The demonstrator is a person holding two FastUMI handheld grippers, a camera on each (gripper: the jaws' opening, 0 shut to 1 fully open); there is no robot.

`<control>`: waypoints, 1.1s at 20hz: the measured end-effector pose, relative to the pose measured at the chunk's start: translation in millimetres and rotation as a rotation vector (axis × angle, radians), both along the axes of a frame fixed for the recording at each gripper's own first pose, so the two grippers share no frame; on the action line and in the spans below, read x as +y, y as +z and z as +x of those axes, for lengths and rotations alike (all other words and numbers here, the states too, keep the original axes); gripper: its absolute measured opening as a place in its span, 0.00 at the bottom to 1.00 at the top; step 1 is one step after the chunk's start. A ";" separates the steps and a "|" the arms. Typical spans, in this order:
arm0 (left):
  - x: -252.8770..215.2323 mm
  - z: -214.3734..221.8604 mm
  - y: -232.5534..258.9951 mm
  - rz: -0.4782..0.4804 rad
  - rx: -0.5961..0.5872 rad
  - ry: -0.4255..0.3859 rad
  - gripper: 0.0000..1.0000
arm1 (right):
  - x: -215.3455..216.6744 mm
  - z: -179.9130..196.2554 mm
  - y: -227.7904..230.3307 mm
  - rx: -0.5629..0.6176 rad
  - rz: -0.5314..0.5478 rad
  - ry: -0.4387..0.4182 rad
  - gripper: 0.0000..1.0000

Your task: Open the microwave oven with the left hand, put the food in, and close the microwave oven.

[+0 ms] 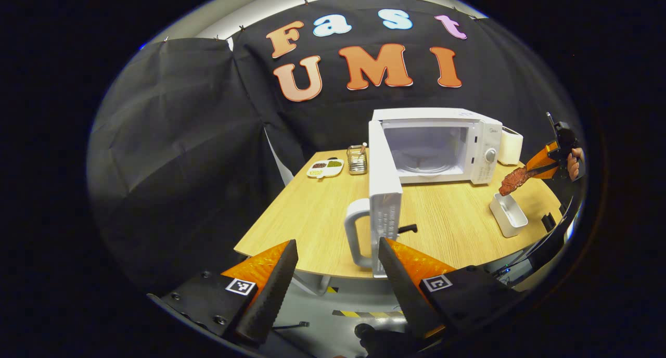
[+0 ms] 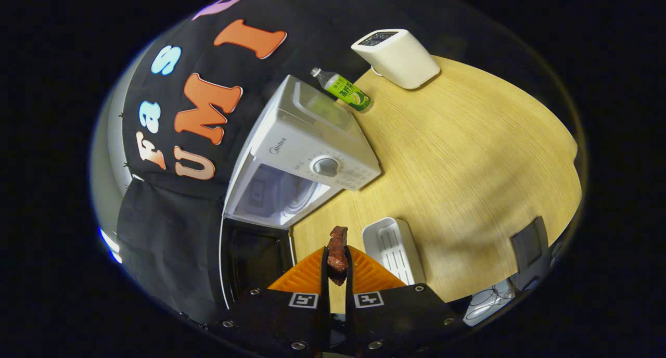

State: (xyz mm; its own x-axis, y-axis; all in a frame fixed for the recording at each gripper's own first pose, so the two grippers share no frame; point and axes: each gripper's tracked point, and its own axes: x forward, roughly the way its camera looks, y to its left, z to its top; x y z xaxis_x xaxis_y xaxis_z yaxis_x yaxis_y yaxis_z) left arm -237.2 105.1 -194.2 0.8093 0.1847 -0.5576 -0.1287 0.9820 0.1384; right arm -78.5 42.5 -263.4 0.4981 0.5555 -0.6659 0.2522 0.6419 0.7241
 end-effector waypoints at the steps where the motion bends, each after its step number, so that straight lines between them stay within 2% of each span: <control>1: 4.9 3.2 1.8 -0.002 -0.008 -0.004 1.00 | 7.3 1.5 6.5 -0.012 0.006 -0.013 0.11; 6: 20.0 24.8 21.3 -0.015 -0.066 -0.046 1.00 | 64.3 10.9 27.0 -0.066 0.076 -0.053 0.11; 7: 22.1 29.6 26.1 -0.020 -0.077 -0.053 0.92 | 74.1 12.5 30.4 -0.076 0.088 -0.063 0.11; 8: 25.0 33.1 30.5 -0.027 -0.093 -0.057 1.00 | 83.4 16.9 32.6 -0.089 0.098 -0.075 0.11; 11: 32.8 41.7 43.2 -0.038 -0.126 -0.063 1.00 | 107.9 29.6 33.8 -0.110 0.123 -0.113 0.11; 12: 34.9 45.7 46.4 -0.040 -0.135 -0.060 0.92 | 113.9 35.0 31.6 -0.111 0.125 -0.128 0.11; 13: 36.3 48.5 48.3 -0.046 -0.142 -0.059 0.92 | 120.4 40.6 29.3 -0.113 0.125 -0.146 0.11; 14: 37.3 49.7 49.8 -0.051 -0.148 -0.058 1.00 | 127.3 45.5 27.4 -0.119 0.128 -0.158 0.11; 15: 38.9 51.9 52.3 -0.054 -0.152 -0.056 1.00 | 133.8 50.8 27.2 -0.125 0.133 -0.170 0.11; 16: 40.2 55.6 55.2 -0.057 -0.158 -0.056 0.92 | 140.0 56.4 27.2 -0.132 0.141 -0.185 0.11; 17: 40.5 59.1 56.0 -0.059 -0.161 -0.057 0.92 | 146.1 61.9 28.0 -0.142 0.151 -0.202 0.11; 18: 42.0 62.4 57.5 -0.061 -0.162 -0.057 1.00 | 149.6 69.8 27.4 -0.151 0.157 -0.229 0.11; 19: 43.3 66.5 58.4 -0.064 -0.166 -0.055 0.92 | 151.9 77.1 26.4 -0.160 0.164 -0.262 0.11; 22: 43.5 76.8 62.6 -0.070 -0.173 -0.061 0.92 | 158.1 97.1 16.2 -0.176 0.181 -0.348 0.11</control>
State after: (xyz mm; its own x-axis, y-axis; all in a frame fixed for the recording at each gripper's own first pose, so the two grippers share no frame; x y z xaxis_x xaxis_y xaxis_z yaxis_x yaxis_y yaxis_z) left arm -160.3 148.5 -131.6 0.9026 0.0979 -0.4191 -0.0845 0.9951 0.0505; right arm 18.6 200.7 -247.2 0.7736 0.4345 -0.4612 0.2938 0.3988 0.8687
